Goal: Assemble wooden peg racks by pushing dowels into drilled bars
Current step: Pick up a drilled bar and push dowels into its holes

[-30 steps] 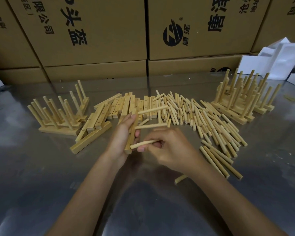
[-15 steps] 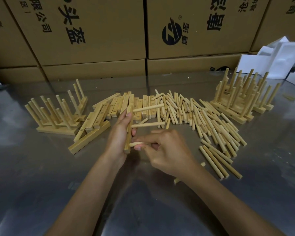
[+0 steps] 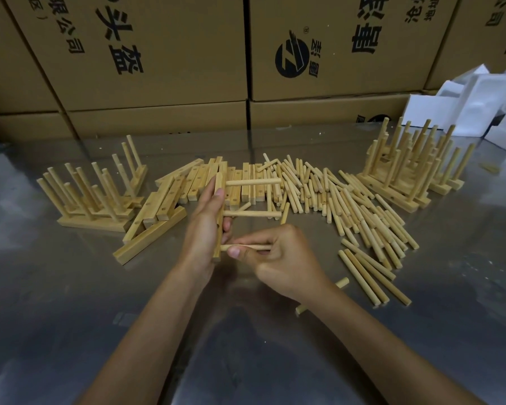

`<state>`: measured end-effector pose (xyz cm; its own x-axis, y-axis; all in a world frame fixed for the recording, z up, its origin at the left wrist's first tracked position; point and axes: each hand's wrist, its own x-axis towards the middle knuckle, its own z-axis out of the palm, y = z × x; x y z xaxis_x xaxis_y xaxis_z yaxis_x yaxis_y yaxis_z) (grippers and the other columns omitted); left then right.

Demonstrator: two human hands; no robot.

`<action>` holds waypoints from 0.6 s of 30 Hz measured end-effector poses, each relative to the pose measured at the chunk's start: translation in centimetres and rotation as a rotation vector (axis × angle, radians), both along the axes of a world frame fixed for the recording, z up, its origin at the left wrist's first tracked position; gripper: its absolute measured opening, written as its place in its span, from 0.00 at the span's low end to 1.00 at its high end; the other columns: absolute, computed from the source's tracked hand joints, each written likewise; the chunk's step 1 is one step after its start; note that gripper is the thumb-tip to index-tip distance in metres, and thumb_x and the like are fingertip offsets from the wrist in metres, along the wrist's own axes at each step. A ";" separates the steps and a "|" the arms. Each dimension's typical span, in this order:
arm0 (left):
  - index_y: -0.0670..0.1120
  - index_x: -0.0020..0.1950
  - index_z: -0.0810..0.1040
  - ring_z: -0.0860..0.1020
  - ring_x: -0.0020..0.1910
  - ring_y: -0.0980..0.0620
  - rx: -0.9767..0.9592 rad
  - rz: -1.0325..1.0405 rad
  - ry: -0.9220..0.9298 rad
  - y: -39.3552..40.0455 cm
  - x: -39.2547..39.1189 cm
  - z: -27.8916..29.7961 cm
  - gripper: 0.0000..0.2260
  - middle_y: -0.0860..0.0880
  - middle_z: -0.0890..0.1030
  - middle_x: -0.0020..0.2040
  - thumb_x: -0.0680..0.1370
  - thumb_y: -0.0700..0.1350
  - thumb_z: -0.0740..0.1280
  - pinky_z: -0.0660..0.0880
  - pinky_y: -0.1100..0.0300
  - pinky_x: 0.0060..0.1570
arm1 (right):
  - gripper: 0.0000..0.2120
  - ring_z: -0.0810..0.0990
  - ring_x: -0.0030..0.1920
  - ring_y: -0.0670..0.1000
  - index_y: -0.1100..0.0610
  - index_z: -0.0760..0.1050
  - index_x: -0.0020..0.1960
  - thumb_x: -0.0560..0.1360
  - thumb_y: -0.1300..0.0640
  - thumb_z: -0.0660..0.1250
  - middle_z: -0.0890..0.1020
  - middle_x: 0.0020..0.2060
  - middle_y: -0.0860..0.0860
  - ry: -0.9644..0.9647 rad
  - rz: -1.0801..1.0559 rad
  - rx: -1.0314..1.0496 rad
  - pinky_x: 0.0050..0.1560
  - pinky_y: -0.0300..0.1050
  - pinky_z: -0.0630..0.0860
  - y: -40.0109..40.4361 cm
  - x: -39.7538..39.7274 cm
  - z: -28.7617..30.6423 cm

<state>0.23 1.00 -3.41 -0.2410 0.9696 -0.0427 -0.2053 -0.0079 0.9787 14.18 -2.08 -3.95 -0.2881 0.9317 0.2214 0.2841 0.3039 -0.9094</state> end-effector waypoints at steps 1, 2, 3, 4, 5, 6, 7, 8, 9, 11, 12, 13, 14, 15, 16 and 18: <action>0.62 0.74 0.70 0.71 0.30 0.61 0.005 0.005 -0.002 0.0 0.0 -0.1 0.18 0.57 0.77 0.45 0.84 0.52 0.61 0.68 0.68 0.27 | 0.04 0.83 0.40 0.40 0.53 0.87 0.48 0.74 0.56 0.75 0.87 0.39 0.45 -0.030 0.004 -0.010 0.43 0.37 0.78 0.0 0.0 0.3; 0.61 0.74 0.71 0.71 0.30 0.61 0.004 0.013 -0.018 0.0 0.1 -0.1 0.18 0.57 0.78 0.46 0.84 0.51 0.61 0.69 0.68 0.28 | 0.04 0.81 0.37 0.41 0.52 0.87 0.47 0.74 0.55 0.75 0.86 0.38 0.45 -0.056 0.007 -0.016 0.39 0.38 0.76 0.1 0.2 0.6; 0.60 0.74 0.71 0.72 0.31 0.61 -0.007 0.020 -0.044 0.0 0.3 -0.2 0.17 0.56 0.79 0.49 0.84 0.51 0.61 0.71 0.67 0.29 | 0.03 0.81 0.38 0.43 0.52 0.86 0.46 0.73 0.54 0.76 0.86 0.37 0.45 -0.072 0.008 -0.020 0.39 0.40 0.75 0.2 0.4 0.9; 0.60 0.73 0.72 0.74 0.34 0.60 -0.022 0.028 -0.073 0.0 0.4 -0.2 0.17 0.55 0.79 0.54 0.84 0.51 0.61 0.73 0.65 0.33 | 0.03 0.81 0.40 0.43 0.52 0.86 0.46 0.73 0.53 0.76 0.85 0.38 0.44 -0.081 0.007 -0.020 0.41 0.40 0.76 0.3 0.7 1.3; 0.59 0.73 0.72 0.75 0.37 0.58 -0.035 0.038 -0.092 0.1 0.5 -0.2 0.17 0.55 0.79 0.58 0.84 0.51 0.61 0.75 0.63 0.37 | 0.04 0.81 0.41 0.40 0.51 0.85 0.47 0.73 0.53 0.76 0.85 0.39 0.41 -0.090 0.007 -0.013 0.42 0.37 0.76 0.5 1.2 1.8; 0.59 0.73 0.72 0.76 0.38 0.57 -0.041 0.046 -0.104 0.1 0.5 -0.2 0.17 0.54 0.80 0.59 0.84 0.52 0.61 0.75 0.61 0.40 | 0.06 0.81 0.40 0.37 0.50 0.83 0.48 0.73 0.52 0.76 0.84 0.38 0.38 -0.094 0.021 -0.012 0.40 0.33 0.74 0.6 1.6 2.4; 0.57 0.73 0.72 0.76 0.37 0.57 -0.039 0.049 -0.124 0.1 0.4 -0.1 0.17 0.54 0.81 0.56 0.84 0.51 0.61 0.75 0.61 0.39 | 0.07 0.80 0.36 0.37 0.50 0.81 0.50 0.73 0.52 0.75 0.84 0.37 0.38 -0.077 0.057 -0.035 0.38 0.31 0.74 0.6 2.1 2.9; 0.55 0.73 0.73 0.75 0.34 0.58 -0.034 0.044 -0.157 0.2 0.1 -0.1 0.17 0.54 0.81 0.49 0.84 0.51 0.61 0.73 0.62 0.36 | 0.09 0.80 0.32 0.39 0.51 0.79 0.53 0.74 0.52 0.75 0.85 0.37 0.40 -0.035 0.102 -0.081 0.35 0.34 0.76 0.6 2.5 3.4; 0.51 0.73 0.73 0.73 0.31 0.57 -0.032 0.036 -0.199 0.3 -0.1 -0.2 0.17 0.53 0.79 0.41 0.85 0.51 0.60 0.72 0.63 0.31 | 0.11 0.81 0.30 0.44 0.52 0.77 0.54 0.74 0.53 0.74 0.86 0.39 0.44 0.020 0.130 -0.127 0.33 0.39 0.78 0.7 2.8 3.8; 0.45 0.72 0.73 0.71 0.28 0.56 -0.041 0.047 -0.267 0.6 -0.8 -0.4 0.19 0.52 0.75 0.32 0.86 0.53 0.57 0.69 0.64 0.25 | 0.14 0.80 0.30 0.51 0.55 0.75 0.55 0.75 0.52 0.74 0.87 0.40 0.51 0.099 0.109 -0.165 0.34 0.47 0.80 0.9 3.5 4.2; 0.44 0.71 0.73 0.72 0.27 0.56 -0.040 0.067 -0.283 0.7 -1.1 -0.6 0.19 0.52 0.74 0.31 0.86 0.53 0.56 0.68 0.64 0.24 | 0.14 0.80 0.30 0.52 0.56 0.75 0.54 0.75 0.49 0.73 0.87 0.40 0.52 0.102 0.085 -0.177 0.35 0.48 0.80 1.1 3.6 4.2; 0.43 0.69 0.74 0.72 0.26 0.55 -0.035 0.095 -0.291 0.9 -1.3 -0.7 0.19 0.51 0.75 0.30 0.86 0.54 0.55 0.69 0.64 0.24 | 0.15 0.80 0.30 0.52 0.57 0.76 0.53 0.75 0.47 0.73 0.86 0.39 0.53 0.086 0.073 -0.204 0.35 0.47 0.80 1.1 3.6 4.1; 0.43 0.67 0.75 0.73 0.26 0.55 -0.028 0.120 -0.294 1.0 -1.3 -0.9 0.19 0.52 0.75 0.30 0.86 0.55 0.55 0.70 0.63 0.25 | 0.17 0.79 0.30 0.51 0.57 0.77 0.51 0.74 0.44 0.72 0.86 0.38 0.52 0.063 0.077 -0.245 0.35 0.46 0.80 1.0 3.3 3.9; 0.43 0.63 0.77 0.73 0.26 0.55 -0.031 0.143 -0.291 1.0 -1.1 -0.9 0.19 0.52 0.76 0.29 0.86 0.56 0.55 0.73 0.60 0.29 | 0.18 0.79 0.30 0.50 0.56 0.78 0.51 0.74 0.42 0.72 0.86 0.38 0.52 0.038 0.090 -0.289 0.33 0.45 0.79 0.8 2.7 3.5; 0.44 0.59 0.79 0.75 0.28 0.54 -0.053 0.165 -0.283 1.1 -0.8 -1.0 0.20 0.51 0.77 0.29 0.85 0.57 0.55 0.76 0.57 0.36 | 0.18 0.79 0.29 0.49 0.55 0.79 0.50 0.73 0.40 0.72 0.85 0.38 0.51 0.018 0.098 -0.317 0.31 0.42 0.78 0.4 1.7 3.0; 0.44 0.56 0.80 0.78 0.30 0.52 -0.098 0.183 -0.290 1.1 0.0 -1.2 0.22 0.51 0.79 0.29 0.84 0.60 0.56 0.79 0.52 0.45 | 0.16 0.78 0.28 0.43 0.53 0.79 0.49 0.72 0.41 0.73 0.84 0.36 0.49 0.011 0.071 -0.297 0.26 0.37 0.75 -0.1 -0.2 1.9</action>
<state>0.21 2.14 -4.62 -0.3747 0.8994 -0.2252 -0.4781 0.0207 0.8780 13.99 -2.15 -2.10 -0.3540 0.9337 -0.0538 0.2611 0.0434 -0.9643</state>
